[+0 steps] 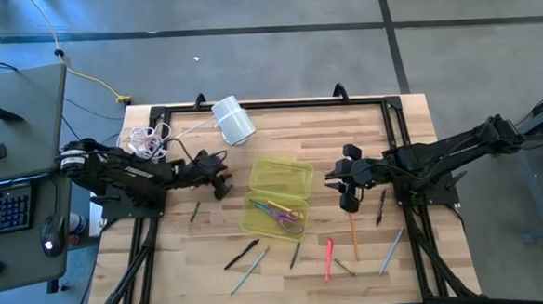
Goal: Pick & place school supplies into a supply box
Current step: Put the top orange pencil into the supply box
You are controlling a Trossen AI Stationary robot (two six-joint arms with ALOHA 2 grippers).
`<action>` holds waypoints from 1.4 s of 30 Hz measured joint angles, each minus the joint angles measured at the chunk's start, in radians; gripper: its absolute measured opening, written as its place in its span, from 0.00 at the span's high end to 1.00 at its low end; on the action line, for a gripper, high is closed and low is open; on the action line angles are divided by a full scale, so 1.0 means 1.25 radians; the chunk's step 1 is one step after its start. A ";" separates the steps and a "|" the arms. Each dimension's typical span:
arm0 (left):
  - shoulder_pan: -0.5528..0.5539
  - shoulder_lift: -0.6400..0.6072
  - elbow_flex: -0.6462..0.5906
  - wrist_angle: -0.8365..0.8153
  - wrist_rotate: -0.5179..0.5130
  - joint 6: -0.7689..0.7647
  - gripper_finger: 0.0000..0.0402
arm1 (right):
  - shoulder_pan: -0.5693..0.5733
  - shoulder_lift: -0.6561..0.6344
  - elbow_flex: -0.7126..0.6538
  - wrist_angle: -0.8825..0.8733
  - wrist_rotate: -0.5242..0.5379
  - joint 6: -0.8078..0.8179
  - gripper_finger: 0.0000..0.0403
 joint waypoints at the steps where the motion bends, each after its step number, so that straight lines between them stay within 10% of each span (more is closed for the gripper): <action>1: 0.001 0.005 -0.020 0.036 -0.009 -0.001 0.52 | 0.000 0.000 0.000 0.001 0.000 0.000 0.72; 15: 0.004 0.187 -0.110 0.326 -0.049 -0.033 0.52 | 0.000 0.000 0.000 0.005 0.000 -0.006 0.72; 42: 0.004 0.350 0.006 0.369 -0.195 -0.134 0.52 | 0.000 0.000 0.000 0.055 -0.002 -0.152 0.72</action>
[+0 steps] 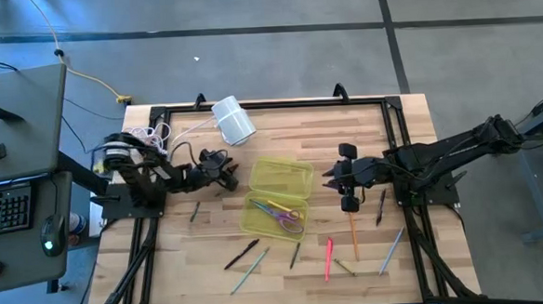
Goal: Pick & place school supplies into a supply box
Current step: Put the top orange pencil into the supply box
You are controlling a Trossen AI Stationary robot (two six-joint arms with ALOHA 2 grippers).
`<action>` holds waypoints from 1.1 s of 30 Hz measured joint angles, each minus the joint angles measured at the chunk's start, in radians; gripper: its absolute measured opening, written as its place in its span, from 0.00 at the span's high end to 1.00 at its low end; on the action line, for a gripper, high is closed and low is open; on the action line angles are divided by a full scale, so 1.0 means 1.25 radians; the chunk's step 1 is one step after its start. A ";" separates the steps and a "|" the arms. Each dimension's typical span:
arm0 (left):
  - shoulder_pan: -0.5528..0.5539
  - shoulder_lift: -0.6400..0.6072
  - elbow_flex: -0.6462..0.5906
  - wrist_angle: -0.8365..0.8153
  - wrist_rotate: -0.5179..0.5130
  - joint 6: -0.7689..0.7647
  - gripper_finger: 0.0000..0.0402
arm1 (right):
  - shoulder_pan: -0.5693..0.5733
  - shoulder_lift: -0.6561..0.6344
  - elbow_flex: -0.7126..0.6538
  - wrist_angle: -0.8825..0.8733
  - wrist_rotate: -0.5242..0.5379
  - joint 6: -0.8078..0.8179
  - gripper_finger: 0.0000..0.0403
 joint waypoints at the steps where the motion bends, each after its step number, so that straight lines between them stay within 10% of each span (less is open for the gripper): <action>1: -0.001 0.025 0.001 0.024 -0.011 -0.012 0.52 | 0.000 0.000 0.000 0.004 0.000 -0.010 0.72; 15: -0.044 0.071 -0.026 0.103 -0.019 -0.115 0.58 | 0.000 0.000 0.000 0.028 -0.003 -0.111 0.72; 33: -0.044 0.074 -0.029 0.119 -0.021 0.047 0.64 | 0.000 0.000 0.000 0.029 -0.002 -0.086 0.72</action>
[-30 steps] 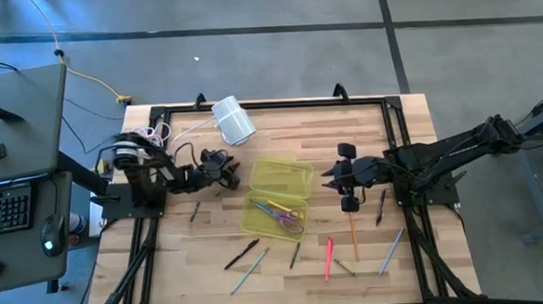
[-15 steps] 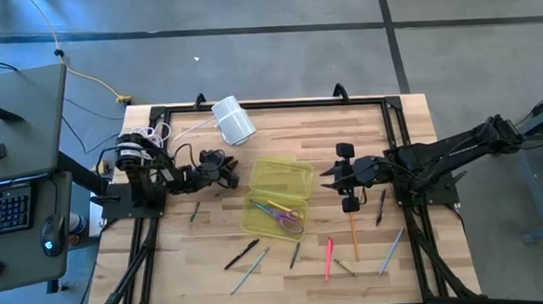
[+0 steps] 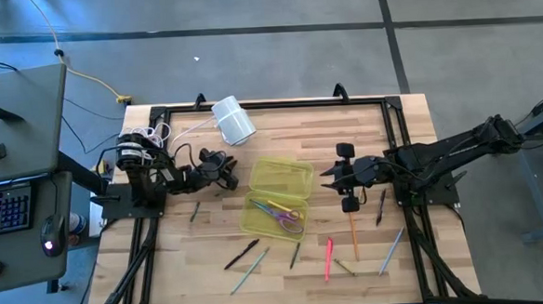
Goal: Pick & place school supplies into a supply box
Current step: Put the top orange pencil into the supply box
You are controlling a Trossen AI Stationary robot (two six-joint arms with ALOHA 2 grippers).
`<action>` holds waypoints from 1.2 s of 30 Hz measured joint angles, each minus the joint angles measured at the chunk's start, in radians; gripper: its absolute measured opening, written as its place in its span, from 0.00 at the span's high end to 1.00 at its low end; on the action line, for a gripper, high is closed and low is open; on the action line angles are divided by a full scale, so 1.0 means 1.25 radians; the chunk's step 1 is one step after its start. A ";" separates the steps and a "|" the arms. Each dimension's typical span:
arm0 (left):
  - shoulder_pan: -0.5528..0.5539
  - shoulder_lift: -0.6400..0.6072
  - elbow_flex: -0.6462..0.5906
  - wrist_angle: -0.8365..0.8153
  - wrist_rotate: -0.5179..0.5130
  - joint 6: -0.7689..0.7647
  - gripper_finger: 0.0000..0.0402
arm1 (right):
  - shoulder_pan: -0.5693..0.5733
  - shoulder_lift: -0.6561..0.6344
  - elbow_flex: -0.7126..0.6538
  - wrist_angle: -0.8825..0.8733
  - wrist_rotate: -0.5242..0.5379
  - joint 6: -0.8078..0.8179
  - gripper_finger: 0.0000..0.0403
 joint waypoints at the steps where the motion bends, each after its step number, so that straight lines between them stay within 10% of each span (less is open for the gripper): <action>1: 0.000 0.000 0.000 -0.002 -0.004 0.000 0.63 | 0.000 0.000 0.000 0.000 0.000 0.002 0.72; 13: -0.001 0.000 0.000 -0.003 -0.009 -0.013 0.63 | 0.000 0.000 0.000 0.000 0.000 0.004 0.72; 24: -0.004 -0.002 -0.002 0.052 0.101 -0.036 0.92 | 0.000 0.000 0.000 0.000 -0.001 -0.003 0.72; 36: -0.004 -0.202 -0.006 -0.068 0.138 -0.014 0.96 | 0.000 0.000 0.000 0.003 0.000 -0.004 0.72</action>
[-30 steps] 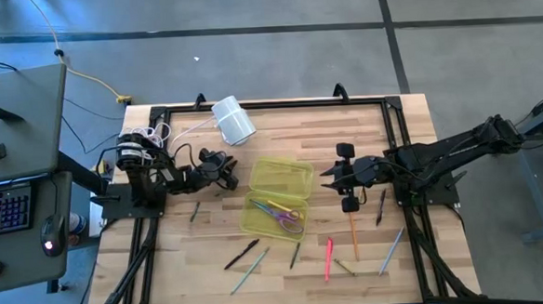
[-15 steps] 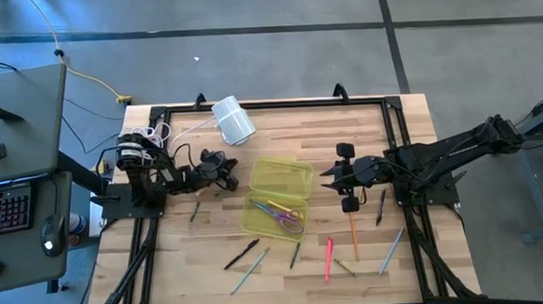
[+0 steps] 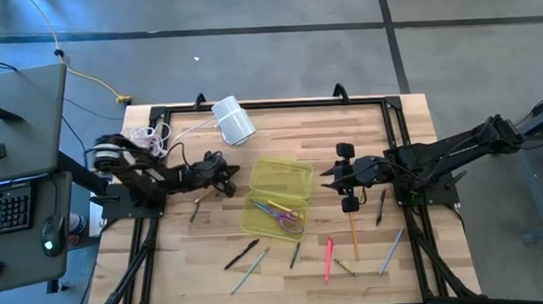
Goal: Pick & place school supplies into a supply box
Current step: Put the top orange pencil into the supply box
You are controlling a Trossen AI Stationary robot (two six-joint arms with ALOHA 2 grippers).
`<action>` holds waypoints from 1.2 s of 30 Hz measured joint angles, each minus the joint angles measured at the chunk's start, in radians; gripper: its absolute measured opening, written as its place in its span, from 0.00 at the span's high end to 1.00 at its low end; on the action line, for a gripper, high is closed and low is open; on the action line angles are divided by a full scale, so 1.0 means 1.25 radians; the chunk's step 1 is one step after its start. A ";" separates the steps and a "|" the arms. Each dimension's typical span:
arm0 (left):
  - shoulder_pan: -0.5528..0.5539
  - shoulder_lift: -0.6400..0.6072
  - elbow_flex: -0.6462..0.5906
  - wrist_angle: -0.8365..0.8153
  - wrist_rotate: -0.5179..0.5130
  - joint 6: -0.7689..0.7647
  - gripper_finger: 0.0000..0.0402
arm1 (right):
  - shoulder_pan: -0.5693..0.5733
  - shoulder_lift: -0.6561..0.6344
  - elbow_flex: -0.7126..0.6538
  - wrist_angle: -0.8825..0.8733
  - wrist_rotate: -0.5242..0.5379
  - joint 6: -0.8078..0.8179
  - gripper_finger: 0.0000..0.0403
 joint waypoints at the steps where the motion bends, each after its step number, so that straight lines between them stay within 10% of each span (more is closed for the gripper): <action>1: 0.000 -0.021 0.001 -0.036 -0.007 -0.001 0.95 | 0.000 0.000 0.000 0.001 0.000 0.000 0.72; 12: 0.001 -0.135 0.001 -0.239 -0.004 -0.038 0.90 | 0.000 0.000 0.000 0.004 -0.001 0.000 0.72; 24: 0.001 -0.306 0.004 -0.443 0.062 -0.066 0.62 | 0.000 0.000 0.000 0.019 -0.001 0.000 0.72; 36: 0.000 -0.342 0.004 -0.564 0.092 -0.130 0.67 | 0.000 0.000 0.000 0.031 -0.001 0.000 0.72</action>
